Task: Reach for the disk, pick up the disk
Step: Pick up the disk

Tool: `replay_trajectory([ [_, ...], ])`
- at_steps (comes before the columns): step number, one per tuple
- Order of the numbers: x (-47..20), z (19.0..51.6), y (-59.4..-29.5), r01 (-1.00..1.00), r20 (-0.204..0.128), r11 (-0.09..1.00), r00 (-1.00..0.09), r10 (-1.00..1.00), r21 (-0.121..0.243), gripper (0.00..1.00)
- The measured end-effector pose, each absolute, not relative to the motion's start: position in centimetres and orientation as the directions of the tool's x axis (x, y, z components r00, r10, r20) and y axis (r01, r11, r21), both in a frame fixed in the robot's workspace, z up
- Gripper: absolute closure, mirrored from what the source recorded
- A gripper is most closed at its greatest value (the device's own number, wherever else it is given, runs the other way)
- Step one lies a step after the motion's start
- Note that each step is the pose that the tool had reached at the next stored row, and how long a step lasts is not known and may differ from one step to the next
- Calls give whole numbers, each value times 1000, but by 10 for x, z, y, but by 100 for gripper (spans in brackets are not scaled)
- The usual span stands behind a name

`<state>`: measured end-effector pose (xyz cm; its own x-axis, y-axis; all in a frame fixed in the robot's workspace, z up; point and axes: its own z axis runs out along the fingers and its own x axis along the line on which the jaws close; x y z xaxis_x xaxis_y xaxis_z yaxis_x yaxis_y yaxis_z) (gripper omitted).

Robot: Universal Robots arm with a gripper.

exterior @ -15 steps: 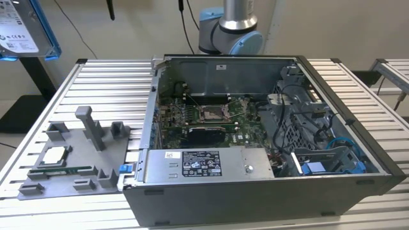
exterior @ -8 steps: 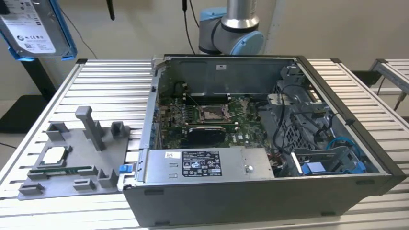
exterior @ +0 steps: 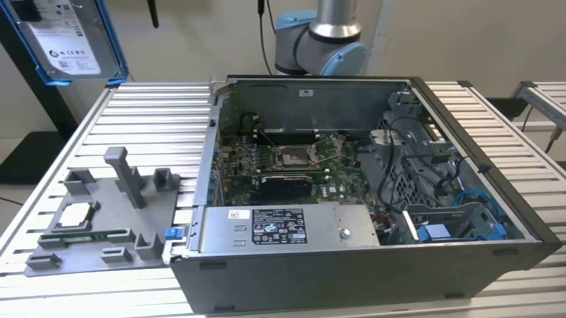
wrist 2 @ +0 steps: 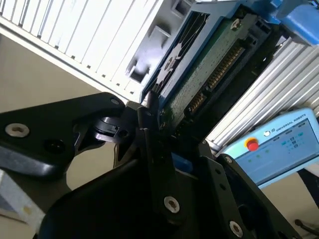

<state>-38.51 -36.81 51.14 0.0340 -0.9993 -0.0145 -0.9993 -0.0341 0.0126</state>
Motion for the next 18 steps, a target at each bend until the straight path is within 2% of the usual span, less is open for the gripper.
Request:
replay_trajectory([
  [18, -303, 508, -372, -999, -15, -34, 34, -999, 13, 100],
])
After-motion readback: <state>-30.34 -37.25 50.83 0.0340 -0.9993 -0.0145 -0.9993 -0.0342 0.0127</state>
